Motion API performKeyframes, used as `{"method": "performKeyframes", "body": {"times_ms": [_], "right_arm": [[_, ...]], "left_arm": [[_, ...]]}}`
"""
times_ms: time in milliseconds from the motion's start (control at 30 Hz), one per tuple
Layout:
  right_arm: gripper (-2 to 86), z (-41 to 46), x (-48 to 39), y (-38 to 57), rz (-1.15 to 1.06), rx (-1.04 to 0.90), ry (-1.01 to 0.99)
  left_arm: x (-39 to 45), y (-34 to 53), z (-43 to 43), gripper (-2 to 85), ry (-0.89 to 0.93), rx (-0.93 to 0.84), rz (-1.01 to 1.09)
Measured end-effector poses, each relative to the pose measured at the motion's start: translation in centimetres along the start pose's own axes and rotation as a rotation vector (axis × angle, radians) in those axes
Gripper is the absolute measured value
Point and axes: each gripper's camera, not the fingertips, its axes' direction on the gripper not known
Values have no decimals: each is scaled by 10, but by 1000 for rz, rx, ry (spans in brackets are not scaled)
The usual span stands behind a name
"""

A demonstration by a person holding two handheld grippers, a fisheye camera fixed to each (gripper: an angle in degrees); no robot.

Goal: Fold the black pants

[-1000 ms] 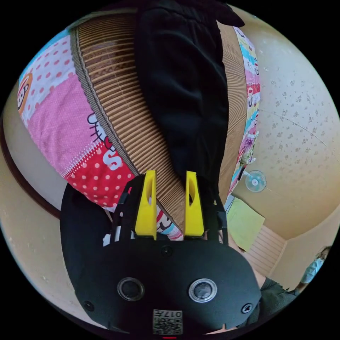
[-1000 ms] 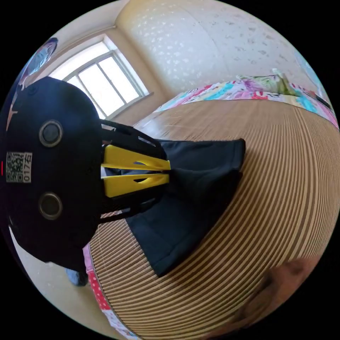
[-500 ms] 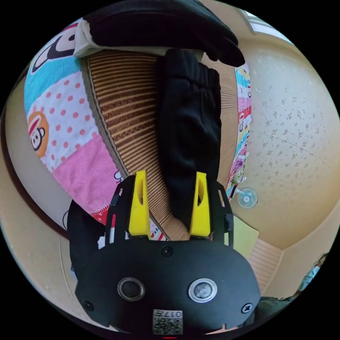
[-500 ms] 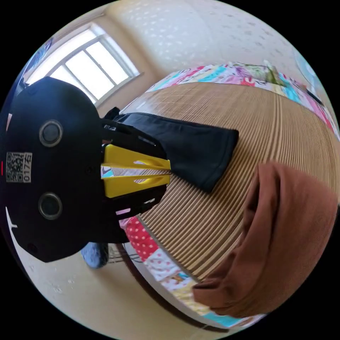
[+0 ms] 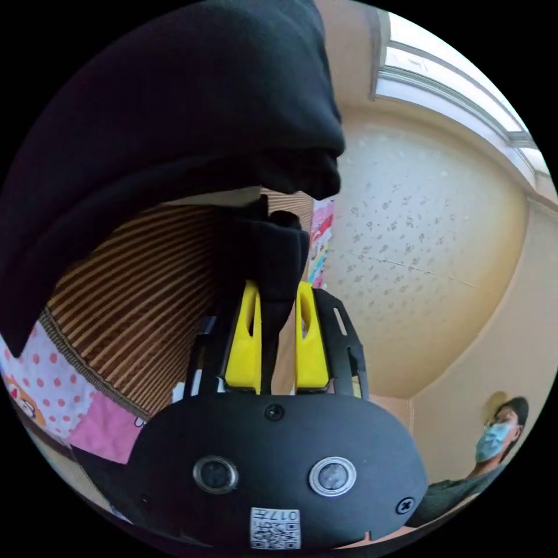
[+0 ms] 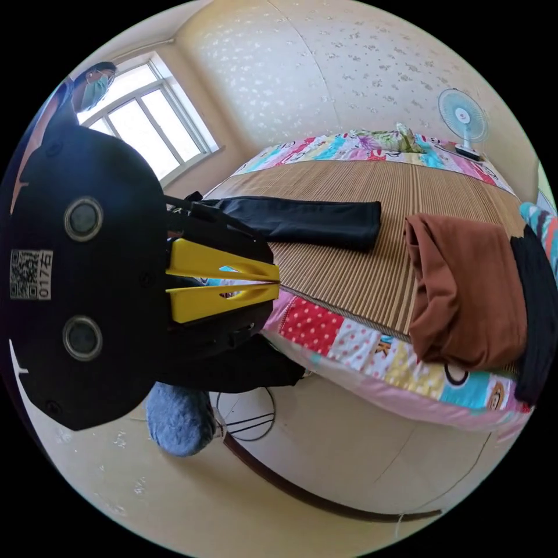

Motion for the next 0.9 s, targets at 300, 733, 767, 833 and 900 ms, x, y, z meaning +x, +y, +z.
{"method": "performKeyframes", "body": {"times_ms": [300, 733, 767, 833, 900], "right_arm": [[2, 15, 8, -1, 178, 117, -342], [3, 58, -70, -81, 76, -85, -540], [3, 59, -75, -86, 53, -107, -514], [2, 64, -100, -105, -37, -203, -407], [2, 70, -123, -118, -115, -269, -324]], "left_arm": [[171, 155, 127, 98, 46, -497, 720], [25, 196, 198, 193, -393, -588, 551], [14, 188, 197, 202, -420, -577, 526], [-33, 161, 201, 221, -519, -579, 430], [-69, 147, 207, 205, -538, -623, 356]]}}
